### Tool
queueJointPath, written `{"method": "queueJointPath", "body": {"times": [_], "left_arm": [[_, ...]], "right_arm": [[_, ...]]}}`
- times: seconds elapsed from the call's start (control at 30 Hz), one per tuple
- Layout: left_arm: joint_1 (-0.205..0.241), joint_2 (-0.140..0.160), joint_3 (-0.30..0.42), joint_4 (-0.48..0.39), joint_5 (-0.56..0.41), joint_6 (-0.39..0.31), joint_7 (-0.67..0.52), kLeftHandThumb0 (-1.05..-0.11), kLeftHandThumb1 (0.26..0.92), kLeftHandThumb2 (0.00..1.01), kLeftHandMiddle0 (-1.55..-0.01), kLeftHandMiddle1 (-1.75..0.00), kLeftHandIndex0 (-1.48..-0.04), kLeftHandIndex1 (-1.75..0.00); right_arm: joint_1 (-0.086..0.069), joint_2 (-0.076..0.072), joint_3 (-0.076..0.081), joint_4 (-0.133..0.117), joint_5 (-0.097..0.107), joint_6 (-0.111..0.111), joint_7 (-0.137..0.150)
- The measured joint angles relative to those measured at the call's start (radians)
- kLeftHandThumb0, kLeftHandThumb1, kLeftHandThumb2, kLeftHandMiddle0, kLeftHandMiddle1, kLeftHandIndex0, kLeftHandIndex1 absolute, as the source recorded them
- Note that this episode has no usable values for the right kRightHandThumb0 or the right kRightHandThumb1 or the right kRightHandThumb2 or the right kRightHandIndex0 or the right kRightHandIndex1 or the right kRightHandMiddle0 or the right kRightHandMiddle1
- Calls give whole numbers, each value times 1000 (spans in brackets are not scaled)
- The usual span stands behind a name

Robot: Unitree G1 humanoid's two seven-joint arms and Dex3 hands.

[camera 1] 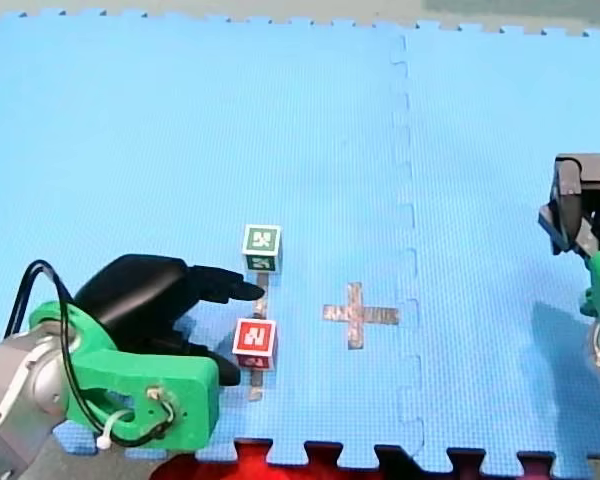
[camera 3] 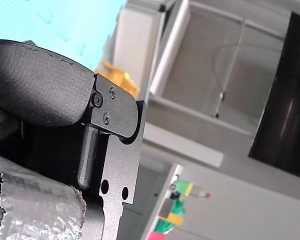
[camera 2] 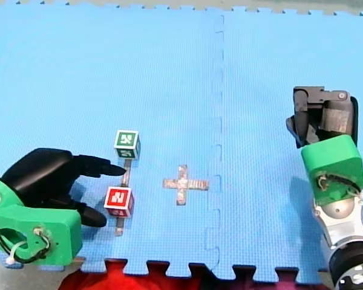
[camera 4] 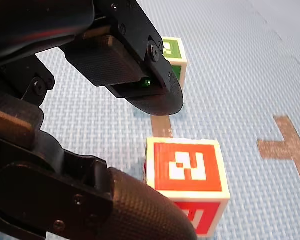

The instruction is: Stack cube left

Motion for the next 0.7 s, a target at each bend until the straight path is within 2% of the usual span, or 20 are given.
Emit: {"method": "queueJointPath", "body": {"times": [0.13,0.4,0.7], "left_arm": [[0,-25,-14,50,32,-14,120,-1048,921,121,-883,-1746,-854,-65],[-8,-77,-39,178,82,-65,354,-1048,921,124,-905,-1746,-875,-57],[-46,-125,-69,371,124,-174,613,-1048,916,71,-910,-1746,-931,-50]], "right_arm": [[0,3,0,0,0,0,1],[0,4,0,-1,0,0,4],[0,2,-3,-7,1,-9,6]]}}
